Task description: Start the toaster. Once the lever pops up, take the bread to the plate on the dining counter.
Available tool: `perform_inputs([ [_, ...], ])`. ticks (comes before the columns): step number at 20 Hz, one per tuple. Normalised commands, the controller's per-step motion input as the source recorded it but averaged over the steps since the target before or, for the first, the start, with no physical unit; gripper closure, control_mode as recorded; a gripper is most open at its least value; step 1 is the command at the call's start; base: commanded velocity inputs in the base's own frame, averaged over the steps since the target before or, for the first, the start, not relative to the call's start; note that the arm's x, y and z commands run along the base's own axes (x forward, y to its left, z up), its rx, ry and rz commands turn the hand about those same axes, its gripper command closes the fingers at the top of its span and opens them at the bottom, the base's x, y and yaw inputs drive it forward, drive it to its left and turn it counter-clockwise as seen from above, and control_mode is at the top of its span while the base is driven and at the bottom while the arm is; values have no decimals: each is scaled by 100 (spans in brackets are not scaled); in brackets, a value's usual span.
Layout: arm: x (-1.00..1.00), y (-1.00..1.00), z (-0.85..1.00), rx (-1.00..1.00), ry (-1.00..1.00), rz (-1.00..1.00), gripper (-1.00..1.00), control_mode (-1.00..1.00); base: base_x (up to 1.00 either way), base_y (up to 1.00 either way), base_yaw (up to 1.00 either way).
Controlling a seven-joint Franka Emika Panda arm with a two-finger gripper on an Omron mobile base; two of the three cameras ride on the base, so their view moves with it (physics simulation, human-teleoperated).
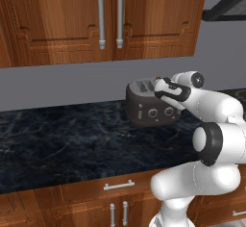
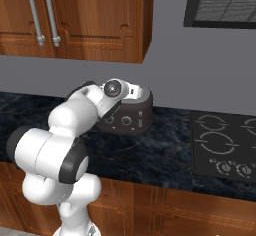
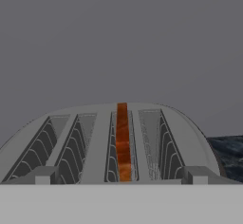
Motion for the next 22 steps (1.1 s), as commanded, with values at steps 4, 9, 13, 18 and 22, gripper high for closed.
perform_inputs([
  [4,0,0,0,0,0,0,-100,-100,0,0,0],
  [9,0,0,0,0,0,0,-100,-100,0,0,0],
  [13,0,0,0,0,0,0,-100,-100,0,0,0],
  [18,0,0,0,0,0,0,-100,-100,0,0,0],
  [22,0,0,0,0,0,0,-100,-100,0,0,0],
])
